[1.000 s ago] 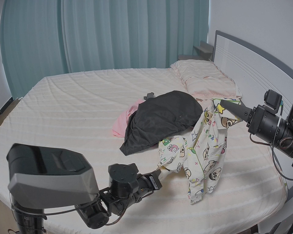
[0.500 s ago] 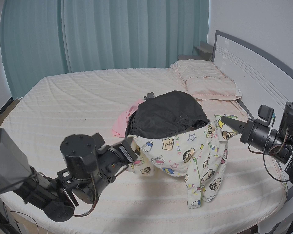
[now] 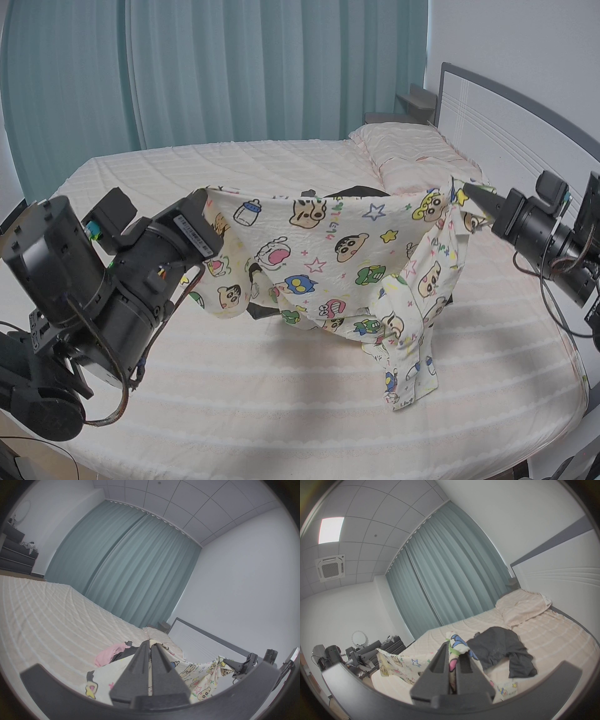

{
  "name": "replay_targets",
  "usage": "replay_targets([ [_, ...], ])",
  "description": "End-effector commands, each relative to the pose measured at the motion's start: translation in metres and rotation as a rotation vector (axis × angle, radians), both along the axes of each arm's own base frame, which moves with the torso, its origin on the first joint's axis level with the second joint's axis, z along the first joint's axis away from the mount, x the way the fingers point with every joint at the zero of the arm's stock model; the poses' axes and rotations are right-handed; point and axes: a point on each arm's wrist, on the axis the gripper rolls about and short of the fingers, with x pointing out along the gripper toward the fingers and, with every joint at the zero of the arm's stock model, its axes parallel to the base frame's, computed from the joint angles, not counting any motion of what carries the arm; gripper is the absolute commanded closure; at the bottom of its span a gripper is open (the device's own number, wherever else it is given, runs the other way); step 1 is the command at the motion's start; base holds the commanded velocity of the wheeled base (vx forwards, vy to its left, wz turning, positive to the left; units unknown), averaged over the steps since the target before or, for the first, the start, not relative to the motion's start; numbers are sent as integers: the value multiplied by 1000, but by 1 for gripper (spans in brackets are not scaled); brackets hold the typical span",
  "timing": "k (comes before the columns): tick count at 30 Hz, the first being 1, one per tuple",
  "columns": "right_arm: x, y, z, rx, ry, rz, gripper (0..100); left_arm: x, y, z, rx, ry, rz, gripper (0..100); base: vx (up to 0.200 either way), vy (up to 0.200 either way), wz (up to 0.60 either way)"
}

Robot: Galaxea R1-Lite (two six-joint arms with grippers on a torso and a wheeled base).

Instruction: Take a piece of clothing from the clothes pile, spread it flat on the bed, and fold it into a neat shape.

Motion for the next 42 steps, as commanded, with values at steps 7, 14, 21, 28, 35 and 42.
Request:
replay_targets([
  [7, -11, 11, -68, -90, 241, -41, 100, -4, 8, -77, 110, 243, 71, 100, 0, 0, 0],
  [14, -11, 20, -87, -64, 323, -54, 100, -8, 16, -95, 161, 300, 107, 100, 0, 0, 0],
  [21, -10, 24, -92, -76, 334, -101, 100, -5, 14, -105, 163, 327, 184, 100, 0, 0, 0],
  [28, -15, 20, -88, -82, 317, -123, 100, -8, 16, -106, 159, 329, 204, 100, -57, 0, 0],
  [35, -18, 18, -83, -74, 297, -125, 100, -16, 22, -102, 150, 321, 192, 100, -200, 0, 0],
  [42, -19, 18, -82, -74, 296, -125, 100, -20, 22, -98, 150, 308, 174, 100, -86, 0, 0],
])
